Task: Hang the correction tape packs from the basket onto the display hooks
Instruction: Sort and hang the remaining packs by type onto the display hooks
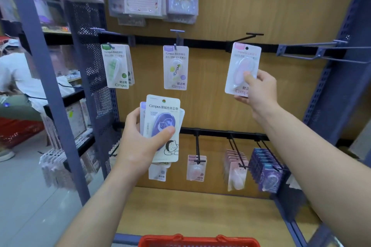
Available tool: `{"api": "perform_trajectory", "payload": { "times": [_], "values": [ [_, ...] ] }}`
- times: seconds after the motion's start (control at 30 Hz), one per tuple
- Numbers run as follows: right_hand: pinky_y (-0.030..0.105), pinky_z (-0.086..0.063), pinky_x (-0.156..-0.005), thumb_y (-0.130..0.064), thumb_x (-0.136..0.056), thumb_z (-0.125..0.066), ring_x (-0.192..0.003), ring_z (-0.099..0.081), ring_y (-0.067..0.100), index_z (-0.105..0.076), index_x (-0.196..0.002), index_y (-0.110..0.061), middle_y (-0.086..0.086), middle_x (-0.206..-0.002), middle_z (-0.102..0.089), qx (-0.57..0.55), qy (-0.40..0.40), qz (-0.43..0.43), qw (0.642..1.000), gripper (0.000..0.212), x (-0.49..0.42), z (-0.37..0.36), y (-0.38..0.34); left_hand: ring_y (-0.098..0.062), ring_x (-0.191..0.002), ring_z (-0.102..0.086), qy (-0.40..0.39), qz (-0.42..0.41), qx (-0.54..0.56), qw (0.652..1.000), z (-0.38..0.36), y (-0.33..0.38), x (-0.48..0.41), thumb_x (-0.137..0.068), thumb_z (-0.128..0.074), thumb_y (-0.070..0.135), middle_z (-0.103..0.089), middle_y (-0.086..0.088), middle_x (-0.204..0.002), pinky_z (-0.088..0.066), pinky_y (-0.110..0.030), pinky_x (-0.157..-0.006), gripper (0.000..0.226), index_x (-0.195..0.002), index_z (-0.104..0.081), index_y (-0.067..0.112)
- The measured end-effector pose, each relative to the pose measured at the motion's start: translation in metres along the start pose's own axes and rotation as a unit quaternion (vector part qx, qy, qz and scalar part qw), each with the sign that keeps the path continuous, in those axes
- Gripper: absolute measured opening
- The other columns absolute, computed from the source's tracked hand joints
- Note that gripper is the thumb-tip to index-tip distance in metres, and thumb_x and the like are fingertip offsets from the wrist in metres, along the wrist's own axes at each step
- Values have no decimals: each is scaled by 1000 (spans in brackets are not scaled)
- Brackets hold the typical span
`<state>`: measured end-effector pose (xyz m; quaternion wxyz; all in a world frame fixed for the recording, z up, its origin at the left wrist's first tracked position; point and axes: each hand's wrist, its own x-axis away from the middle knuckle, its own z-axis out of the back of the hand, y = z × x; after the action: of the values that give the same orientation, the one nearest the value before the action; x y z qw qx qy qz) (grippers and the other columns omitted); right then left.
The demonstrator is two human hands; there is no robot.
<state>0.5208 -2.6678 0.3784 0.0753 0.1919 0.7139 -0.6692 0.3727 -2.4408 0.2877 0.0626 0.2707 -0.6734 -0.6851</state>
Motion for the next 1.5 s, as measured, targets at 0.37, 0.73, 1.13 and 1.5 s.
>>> {"api": "perform_trajectory", "payload": {
  "times": [0.37, 0.73, 1.13, 1.5],
  "values": [
    [34, -64, -73, -28, -100, -58, -94, -73, 17, -61, -118, -23, -4, -113, -69, 28, -11, -43, 999, 18, -19, -4, 18, -11, -97, -74, 48, 13, -12, 999, 23, -8, -9, -78, -88, 24, -70, 13, -112, -63, -52, -83, 73, -136, -46, 35],
    [35, -61, -82, -31, -102, -59, -97, -71, 18, -68, -119, -19, 2, -114, -73, 139, -141, -117, 973, 22, 65, 5, 81, -16, -99, -75, -6, 70, -11, 997, -1, -32, -3, -74, -92, 27, -72, 5, -115, -64, -43, -76, 78, -138, -47, 29],
    [46, -65, -76, -13, -91, -76, -78, -73, 19, -66, -98, -2, 9, -89, -65, 45, -305, -145, 940, 17, 145, -17, 87, -27, -99, -76, -36, 97, 4, 995, -25, -51, 12, -70, -94, 40, -73, 3, -118, -62, -59, -67, 76, -134, -54, 26],
    [43, -42, -113, -52, -84, -77, -137, -45, 18, -31, -156, -22, 1, -158, -35, 110, -7, -30, 993, 90, -42, 22, 13, -15, -95, -76, -25, 66, 35, 997, -20, -35, 1, -80, -86, 22, -74, 4, -114, -62, -32, -65, 68, -137, -50, 27]
  ]
}}
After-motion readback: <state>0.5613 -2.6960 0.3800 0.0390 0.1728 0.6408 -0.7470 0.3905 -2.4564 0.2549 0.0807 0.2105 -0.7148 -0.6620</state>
